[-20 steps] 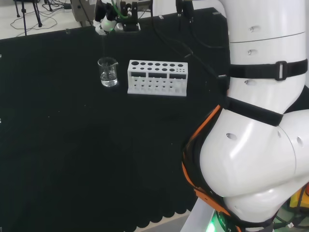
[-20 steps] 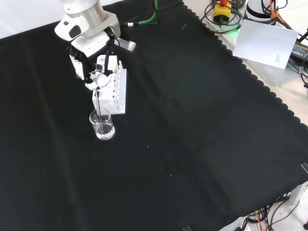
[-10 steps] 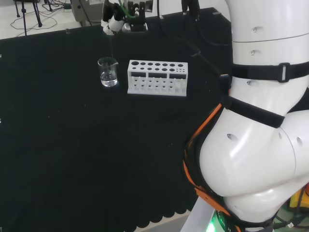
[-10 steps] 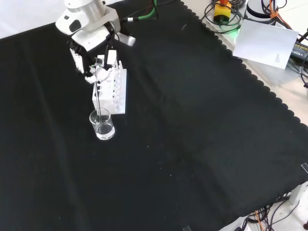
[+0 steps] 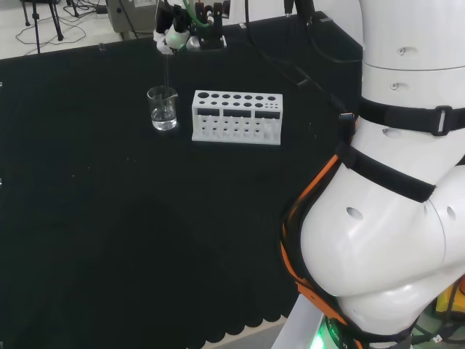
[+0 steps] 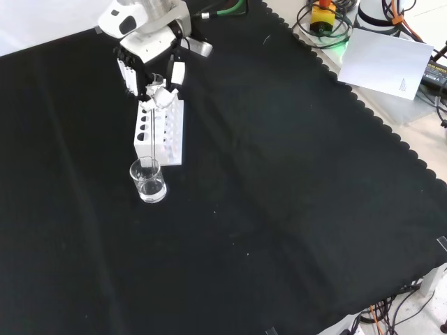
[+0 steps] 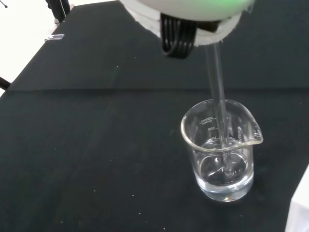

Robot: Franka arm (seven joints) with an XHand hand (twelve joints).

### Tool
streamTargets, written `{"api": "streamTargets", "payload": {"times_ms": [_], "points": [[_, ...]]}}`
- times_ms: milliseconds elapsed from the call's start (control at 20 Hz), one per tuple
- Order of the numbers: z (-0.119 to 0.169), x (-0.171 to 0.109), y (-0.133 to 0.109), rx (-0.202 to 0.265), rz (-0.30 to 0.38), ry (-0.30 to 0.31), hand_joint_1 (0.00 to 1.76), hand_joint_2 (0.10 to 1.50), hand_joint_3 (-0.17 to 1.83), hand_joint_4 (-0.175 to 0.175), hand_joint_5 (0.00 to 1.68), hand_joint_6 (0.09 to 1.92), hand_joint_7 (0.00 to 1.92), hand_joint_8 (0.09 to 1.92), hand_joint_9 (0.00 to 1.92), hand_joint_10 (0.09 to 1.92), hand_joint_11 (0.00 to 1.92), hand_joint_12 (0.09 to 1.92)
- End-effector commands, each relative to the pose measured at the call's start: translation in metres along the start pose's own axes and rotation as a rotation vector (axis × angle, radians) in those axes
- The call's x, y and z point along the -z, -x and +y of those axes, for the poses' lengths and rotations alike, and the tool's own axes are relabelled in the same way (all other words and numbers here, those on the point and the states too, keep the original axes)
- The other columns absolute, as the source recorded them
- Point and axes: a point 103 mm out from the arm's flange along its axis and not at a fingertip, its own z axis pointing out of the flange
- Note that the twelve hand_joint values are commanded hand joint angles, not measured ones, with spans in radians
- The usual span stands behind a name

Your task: Stir in the beaker to the left of the white test tube rack with the glass rod.

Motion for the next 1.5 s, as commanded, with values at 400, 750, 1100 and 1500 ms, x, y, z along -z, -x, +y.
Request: {"api": "streamTargets", "payload": {"times_ms": [400,750,1100,1500], "points": [[0.034,-0.019,-0.009,0.034,0.025,0.0,1.32,0.73,0.56,-0.175,1.24,0.38,1.26,0.95,1.77,0.74,1.41,1.06],[0.027,-0.008,0.016,-0.004,0.018,0.014,1.32,0.74,0.55,-0.175,1.24,0.38,1.25,0.96,1.77,0.74,1.41,1.05],[0.001,0.003,0.026,-0.037,0.01,0.032,1.31,0.74,0.55,-0.175,1.24,0.38,1.25,0.96,1.77,0.74,1.41,1.05],[0.008,-0.008,-0.006,0.012,0.021,0.018,1.31,0.74,0.54,-0.175,1.24,0.38,1.25,0.96,1.77,0.74,1.41,1.05]]}}
